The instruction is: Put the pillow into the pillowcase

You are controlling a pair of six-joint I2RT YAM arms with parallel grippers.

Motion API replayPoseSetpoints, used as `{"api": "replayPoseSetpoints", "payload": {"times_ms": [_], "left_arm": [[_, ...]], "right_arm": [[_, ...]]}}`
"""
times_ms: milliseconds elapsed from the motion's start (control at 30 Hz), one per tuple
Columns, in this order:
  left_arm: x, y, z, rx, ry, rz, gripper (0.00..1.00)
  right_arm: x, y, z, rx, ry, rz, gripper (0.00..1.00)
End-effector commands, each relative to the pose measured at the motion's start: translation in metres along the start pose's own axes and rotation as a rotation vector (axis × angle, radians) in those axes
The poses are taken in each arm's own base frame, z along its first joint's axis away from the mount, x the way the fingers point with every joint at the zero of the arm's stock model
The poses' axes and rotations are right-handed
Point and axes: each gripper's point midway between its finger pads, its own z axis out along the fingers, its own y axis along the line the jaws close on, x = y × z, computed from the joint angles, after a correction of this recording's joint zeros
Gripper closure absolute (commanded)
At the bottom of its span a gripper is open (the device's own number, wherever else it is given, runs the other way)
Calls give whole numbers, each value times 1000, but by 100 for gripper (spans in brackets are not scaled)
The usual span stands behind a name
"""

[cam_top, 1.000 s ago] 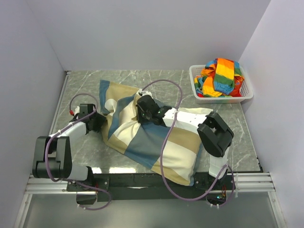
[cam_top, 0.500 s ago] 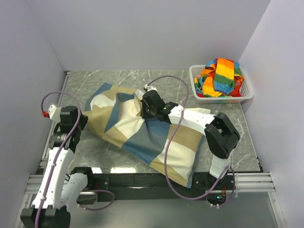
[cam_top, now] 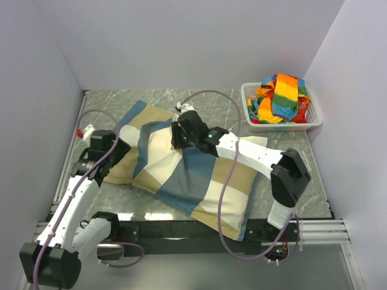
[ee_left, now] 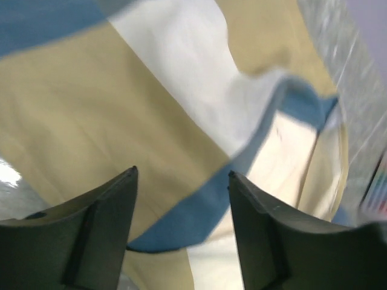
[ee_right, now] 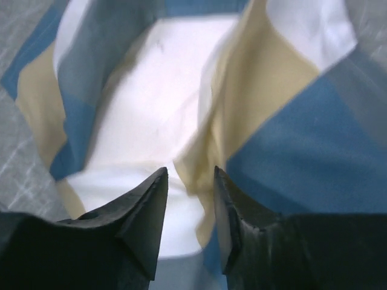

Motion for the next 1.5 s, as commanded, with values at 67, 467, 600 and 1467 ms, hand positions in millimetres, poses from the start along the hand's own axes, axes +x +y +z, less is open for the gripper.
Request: {"api": "replayPoseSetpoints", "payload": {"times_ms": [67, 467, 600, 1467], "left_arm": [[41, -31, -8, 101, 73, 137, 29], [85, -15, 11, 91, 118, 153, 33], [83, -21, 19, 90, 101, 163, 33], [82, -33, -30, 212, 202, 196, 88]], "right_arm": [[-76, -2, 27, 115, -102, -161, 53], [-87, 12, 119, -49, -74, -470, 38], [-84, 15, 138, -87, -63, -483, 39], [-142, -27, 79, 2, -137, -449, 100]]}}
